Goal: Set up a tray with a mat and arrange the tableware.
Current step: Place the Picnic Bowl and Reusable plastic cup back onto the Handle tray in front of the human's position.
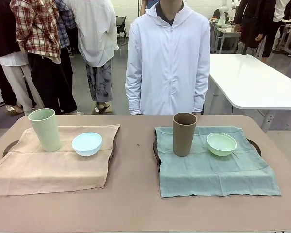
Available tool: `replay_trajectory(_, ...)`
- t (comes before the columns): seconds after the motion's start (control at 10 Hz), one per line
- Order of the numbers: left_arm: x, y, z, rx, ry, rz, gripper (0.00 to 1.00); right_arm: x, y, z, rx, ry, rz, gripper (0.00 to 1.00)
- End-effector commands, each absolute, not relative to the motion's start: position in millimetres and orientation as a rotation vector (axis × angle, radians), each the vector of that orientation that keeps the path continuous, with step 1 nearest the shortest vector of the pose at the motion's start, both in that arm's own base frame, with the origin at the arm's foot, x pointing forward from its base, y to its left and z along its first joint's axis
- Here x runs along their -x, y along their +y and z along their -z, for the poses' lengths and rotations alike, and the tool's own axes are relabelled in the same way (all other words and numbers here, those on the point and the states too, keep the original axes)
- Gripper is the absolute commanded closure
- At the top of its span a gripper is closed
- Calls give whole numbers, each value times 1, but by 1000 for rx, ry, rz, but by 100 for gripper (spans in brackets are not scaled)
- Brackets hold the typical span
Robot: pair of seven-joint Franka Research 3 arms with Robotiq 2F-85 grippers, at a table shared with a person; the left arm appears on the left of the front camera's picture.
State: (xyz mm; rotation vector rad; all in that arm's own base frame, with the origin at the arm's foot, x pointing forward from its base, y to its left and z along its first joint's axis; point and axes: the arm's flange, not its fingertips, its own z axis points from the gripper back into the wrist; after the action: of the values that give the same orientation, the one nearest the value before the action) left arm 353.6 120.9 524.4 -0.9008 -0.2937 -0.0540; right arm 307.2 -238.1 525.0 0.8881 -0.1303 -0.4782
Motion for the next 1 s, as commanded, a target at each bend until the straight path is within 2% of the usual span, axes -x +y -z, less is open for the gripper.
replay_trajectory(0.0,-350,139,-504,1012,-325,42,0,-309,-250,-515,-991,-109,420,30)
replay_trajectory(0.4,-325,166,-469,1102,-348,-56,0,-300,-253,-475,-1015,-21,411,30)
replay_trajectory(0.6,-320,171,-465,1094,-361,-54,0,-297,-259,-466,-1037,-54,422,30)
replay_trajectory(0.7,-318,165,-471,1040,-373,-16,0,-296,-260,-468,-1051,-134,409,30)
replay_trajectory(0.8,-321,173,-467,1087,-333,-76,0,-301,-256,-467,-1025,-28,439,30)
replay_trajectory(0.9,-321,173,-467,1087,-333,-76,0,-301,-256,-467,-1025,-28,439,30)
